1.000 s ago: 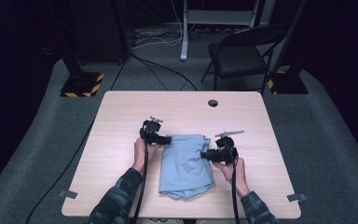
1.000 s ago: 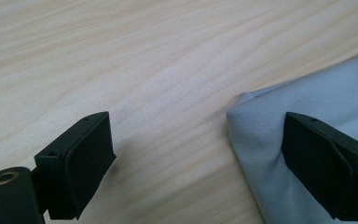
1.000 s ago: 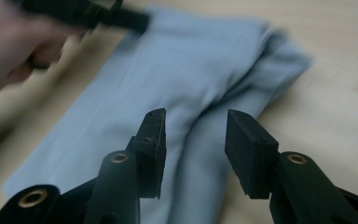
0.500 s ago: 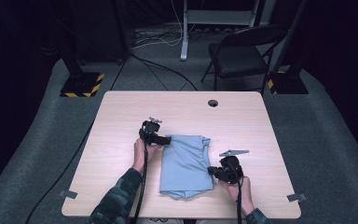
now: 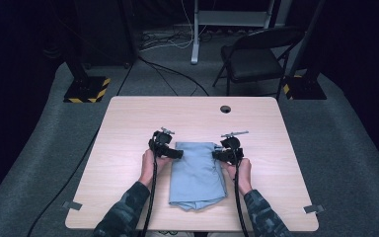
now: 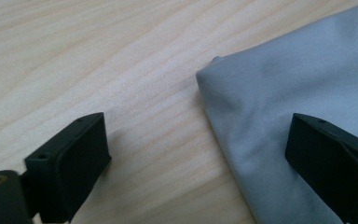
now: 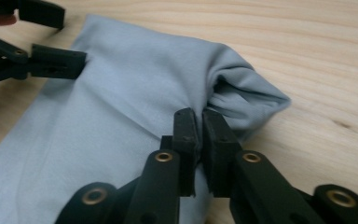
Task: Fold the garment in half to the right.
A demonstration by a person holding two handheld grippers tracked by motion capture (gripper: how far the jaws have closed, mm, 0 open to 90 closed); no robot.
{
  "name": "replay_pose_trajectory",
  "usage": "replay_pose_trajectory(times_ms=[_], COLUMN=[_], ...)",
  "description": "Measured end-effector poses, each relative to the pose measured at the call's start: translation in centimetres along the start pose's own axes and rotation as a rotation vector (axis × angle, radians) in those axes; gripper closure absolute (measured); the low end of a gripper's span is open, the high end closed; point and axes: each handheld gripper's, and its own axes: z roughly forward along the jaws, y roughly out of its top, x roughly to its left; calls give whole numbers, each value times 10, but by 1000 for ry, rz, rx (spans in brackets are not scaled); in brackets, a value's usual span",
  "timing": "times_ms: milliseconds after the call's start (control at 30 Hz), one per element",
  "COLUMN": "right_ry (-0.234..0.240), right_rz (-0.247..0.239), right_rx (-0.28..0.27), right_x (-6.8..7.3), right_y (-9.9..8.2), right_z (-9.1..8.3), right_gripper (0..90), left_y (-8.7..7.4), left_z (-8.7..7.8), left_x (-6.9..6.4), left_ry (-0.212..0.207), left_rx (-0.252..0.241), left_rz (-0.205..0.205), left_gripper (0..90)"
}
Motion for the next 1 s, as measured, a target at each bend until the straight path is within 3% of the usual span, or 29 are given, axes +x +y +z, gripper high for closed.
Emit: replay_pose_trajectory(times_ms=[67,200,333,433,633,800,1000], right_ry=[-7,2,16,-40,-113,-153,-181], right_rz=[34,41,7,-45,-126,-160,-187], right_rx=[-40,-78,-72,-54,-27,8,47], right_x=[-7,-9,-2,6,21,26,27], right_y=[-4,-6,-7,-17,-51,-73,-78], right_z=[-4,-7,-19,-36,-53,-47,-32], right_gripper=[871,824,546,280,48,15,3], left_y=[0,2,0,-13,-56,-79,-82], left_z=[0,1,-15,-37,-67,-66,-59], left_x=[1,2,1,-8,-37,-56,-53], left_ry=[0,-7,-21,-27,-30,-4,-13], left_rx=[-5,-9,-33,-45,-47,-7,-7], left_rz=[5,-6,-31,-12,60,116,111], left_gripper=[53,52,44,31,2,2,0])
